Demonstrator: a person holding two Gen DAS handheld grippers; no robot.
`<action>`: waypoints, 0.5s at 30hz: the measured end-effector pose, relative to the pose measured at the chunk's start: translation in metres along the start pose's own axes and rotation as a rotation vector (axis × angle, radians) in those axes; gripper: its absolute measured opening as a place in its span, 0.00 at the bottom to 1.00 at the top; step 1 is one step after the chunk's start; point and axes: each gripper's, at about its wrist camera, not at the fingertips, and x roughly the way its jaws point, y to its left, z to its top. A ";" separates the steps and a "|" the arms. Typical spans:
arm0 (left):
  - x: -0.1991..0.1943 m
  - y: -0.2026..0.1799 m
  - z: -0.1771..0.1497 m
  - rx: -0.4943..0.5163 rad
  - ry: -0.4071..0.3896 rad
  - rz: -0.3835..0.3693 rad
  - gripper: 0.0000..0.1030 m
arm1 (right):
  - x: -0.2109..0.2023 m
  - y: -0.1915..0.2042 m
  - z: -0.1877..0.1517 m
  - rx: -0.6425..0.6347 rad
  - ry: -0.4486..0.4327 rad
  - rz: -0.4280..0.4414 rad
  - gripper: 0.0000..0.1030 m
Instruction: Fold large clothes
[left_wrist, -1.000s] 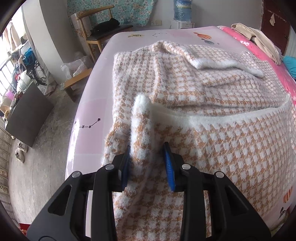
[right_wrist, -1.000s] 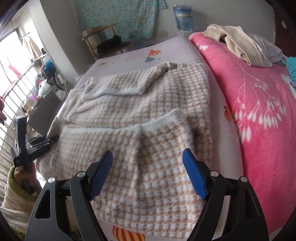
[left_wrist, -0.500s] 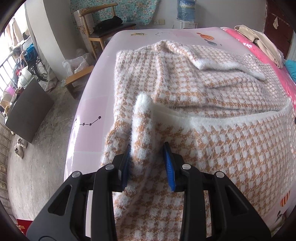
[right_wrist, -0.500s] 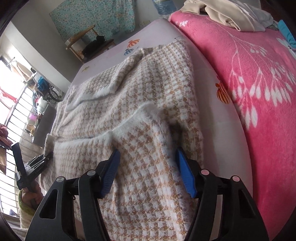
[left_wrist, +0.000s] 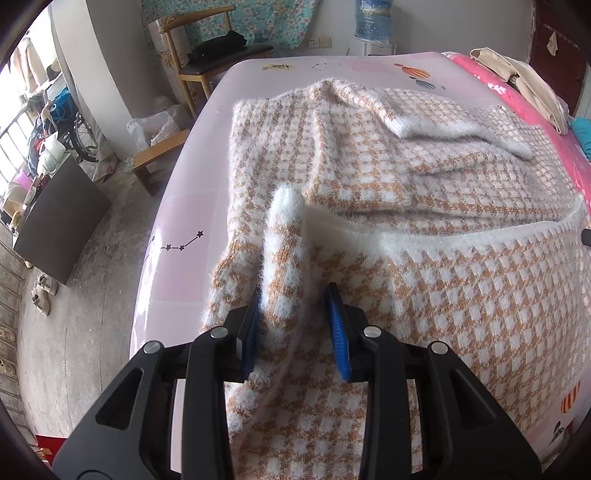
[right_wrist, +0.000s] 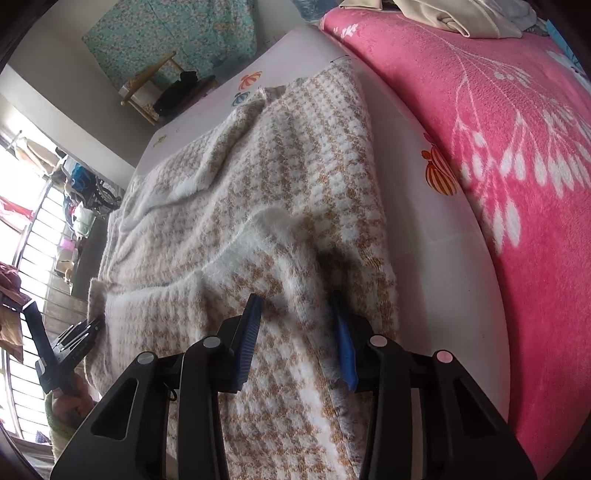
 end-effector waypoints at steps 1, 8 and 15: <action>0.000 0.000 0.000 -0.001 0.001 0.000 0.30 | 0.000 0.000 0.000 -0.002 -0.001 -0.004 0.34; 0.000 0.002 0.001 -0.010 0.007 -0.008 0.30 | -0.001 0.000 -0.002 -0.018 0.004 -0.033 0.30; 0.001 -0.001 0.001 0.000 0.003 0.007 0.30 | 0.002 0.008 -0.001 -0.051 0.007 -0.079 0.30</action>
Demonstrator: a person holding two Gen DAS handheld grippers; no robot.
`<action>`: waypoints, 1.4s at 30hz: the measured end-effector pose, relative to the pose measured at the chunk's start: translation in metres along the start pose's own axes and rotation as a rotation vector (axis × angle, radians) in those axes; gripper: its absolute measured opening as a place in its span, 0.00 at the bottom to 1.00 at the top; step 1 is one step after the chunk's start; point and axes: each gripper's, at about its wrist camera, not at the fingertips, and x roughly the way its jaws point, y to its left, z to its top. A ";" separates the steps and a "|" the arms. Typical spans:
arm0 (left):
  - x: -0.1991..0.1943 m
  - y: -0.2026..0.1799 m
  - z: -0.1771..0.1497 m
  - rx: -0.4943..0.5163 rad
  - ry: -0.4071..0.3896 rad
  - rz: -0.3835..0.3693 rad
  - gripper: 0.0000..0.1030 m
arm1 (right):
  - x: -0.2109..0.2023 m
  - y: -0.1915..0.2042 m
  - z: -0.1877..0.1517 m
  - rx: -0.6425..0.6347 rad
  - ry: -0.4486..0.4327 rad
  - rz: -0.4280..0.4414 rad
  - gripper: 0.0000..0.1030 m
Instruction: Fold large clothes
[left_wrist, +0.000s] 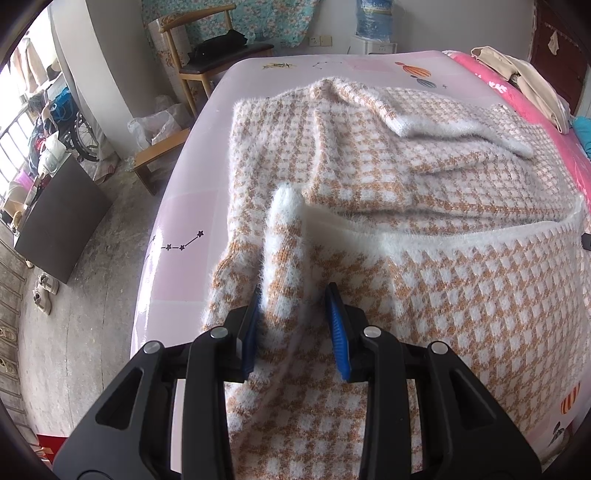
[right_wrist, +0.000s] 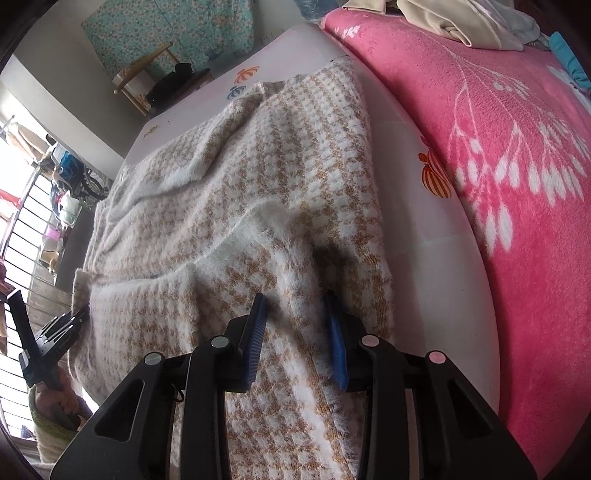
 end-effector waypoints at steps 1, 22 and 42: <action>0.000 0.000 0.000 0.002 -0.001 0.002 0.30 | 0.000 0.001 0.000 -0.005 0.000 -0.007 0.30; -0.004 0.001 -0.004 0.024 -0.049 0.017 0.25 | -0.005 0.037 -0.010 -0.167 -0.069 -0.183 0.09; -0.082 0.015 -0.020 -0.020 -0.247 -0.008 0.10 | -0.080 0.050 -0.039 -0.183 -0.250 -0.114 0.08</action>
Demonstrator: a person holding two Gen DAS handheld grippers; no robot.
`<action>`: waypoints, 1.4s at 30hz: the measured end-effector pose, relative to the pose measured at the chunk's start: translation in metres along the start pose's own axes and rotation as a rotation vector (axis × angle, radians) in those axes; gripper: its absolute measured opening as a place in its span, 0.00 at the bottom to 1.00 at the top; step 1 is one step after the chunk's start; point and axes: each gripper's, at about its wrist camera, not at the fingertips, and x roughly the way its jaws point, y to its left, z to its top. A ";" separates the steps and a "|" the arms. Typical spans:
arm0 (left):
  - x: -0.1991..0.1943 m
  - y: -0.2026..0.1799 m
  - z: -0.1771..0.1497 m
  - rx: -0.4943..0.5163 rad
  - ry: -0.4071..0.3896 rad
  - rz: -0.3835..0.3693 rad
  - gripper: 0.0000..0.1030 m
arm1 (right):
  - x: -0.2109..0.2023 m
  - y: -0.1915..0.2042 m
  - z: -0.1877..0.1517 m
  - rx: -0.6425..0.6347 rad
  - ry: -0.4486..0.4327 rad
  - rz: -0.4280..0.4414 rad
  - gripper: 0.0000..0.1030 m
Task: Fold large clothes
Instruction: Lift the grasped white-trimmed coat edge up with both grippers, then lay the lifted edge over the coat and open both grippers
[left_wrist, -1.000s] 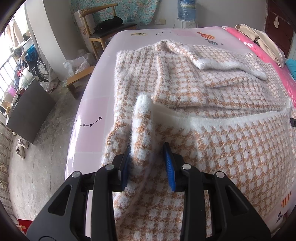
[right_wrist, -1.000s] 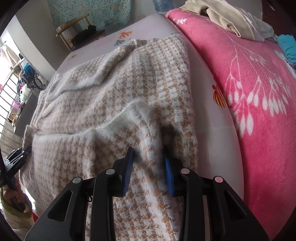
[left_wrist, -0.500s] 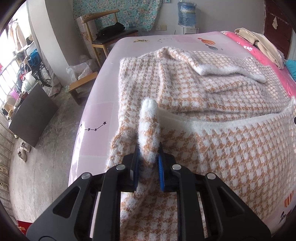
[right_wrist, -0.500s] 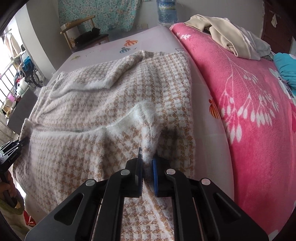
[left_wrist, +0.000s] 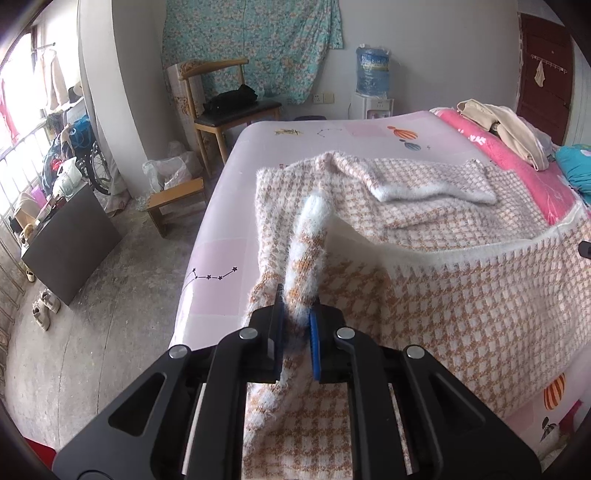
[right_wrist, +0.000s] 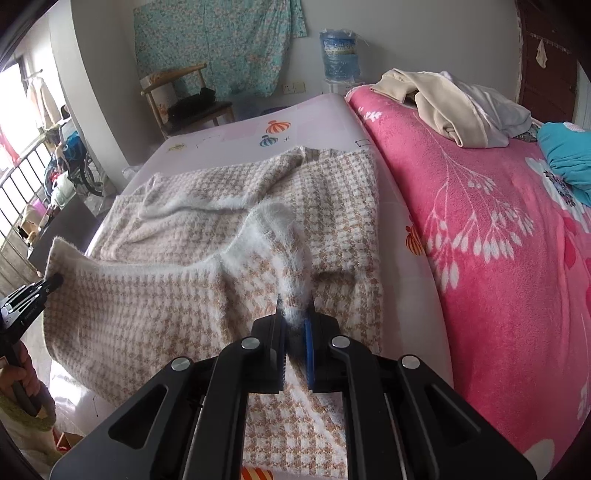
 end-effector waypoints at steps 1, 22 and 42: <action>-0.006 -0.001 0.000 -0.001 -0.014 -0.001 0.10 | -0.005 0.000 -0.001 0.003 -0.012 0.004 0.08; -0.052 0.017 0.101 -0.023 -0.262 -0.057 0.07 | -0.051 0.012 0.106 -0.069 -0.238 0.040 0.07; 0.227 0.055 0.188 -0.134 0.213 -0.071 0.33 | 0.202 -0.107 0.198 0.291 0.137 0.110 0.45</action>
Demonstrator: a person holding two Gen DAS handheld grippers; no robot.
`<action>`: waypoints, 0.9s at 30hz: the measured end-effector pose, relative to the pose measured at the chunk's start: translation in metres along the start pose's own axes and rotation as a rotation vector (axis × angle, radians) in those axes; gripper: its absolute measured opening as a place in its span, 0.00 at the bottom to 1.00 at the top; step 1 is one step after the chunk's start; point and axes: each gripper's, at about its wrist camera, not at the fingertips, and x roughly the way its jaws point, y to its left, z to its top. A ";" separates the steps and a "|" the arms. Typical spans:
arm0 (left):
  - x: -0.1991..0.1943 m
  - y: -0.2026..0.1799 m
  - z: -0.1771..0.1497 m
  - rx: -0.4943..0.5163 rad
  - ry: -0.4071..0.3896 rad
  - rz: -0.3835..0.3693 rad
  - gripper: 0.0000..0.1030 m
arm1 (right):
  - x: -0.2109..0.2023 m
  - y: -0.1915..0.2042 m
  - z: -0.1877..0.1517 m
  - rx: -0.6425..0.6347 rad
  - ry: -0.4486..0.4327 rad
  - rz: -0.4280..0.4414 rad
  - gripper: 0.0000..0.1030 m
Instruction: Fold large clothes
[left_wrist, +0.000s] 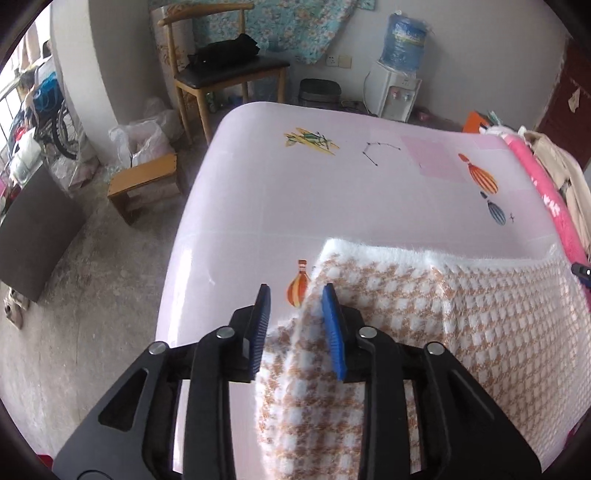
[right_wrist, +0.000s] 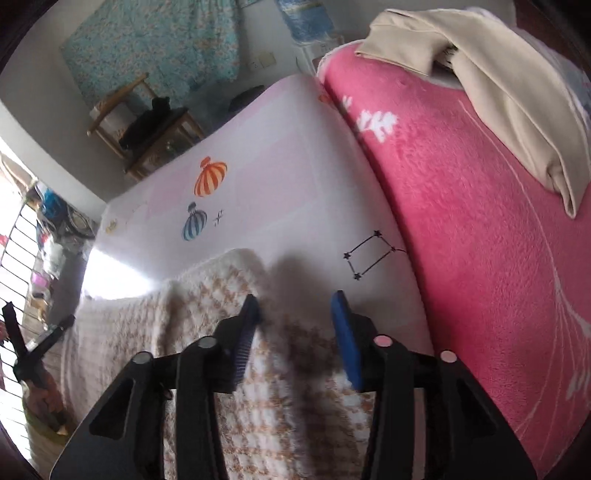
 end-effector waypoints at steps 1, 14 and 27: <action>-0.005 0.007 0.000 -0.015 -0.017 0.011 0.33 | -0.008 -0.006 0.001 0.017 -0.023 -0.014 0.45; -0.128 0.003 -0.049 0.007 -0.172 -0.132 0.73 | -0.109 0.054 -0.063 -0.167 -0.129 0.014 0.59; -0.215 -0.050 -0.197 0.065 -0.165 -0.245 0.87 | -0.185 0.118 -0.237 -0.403 -0.133 -0.048 0.82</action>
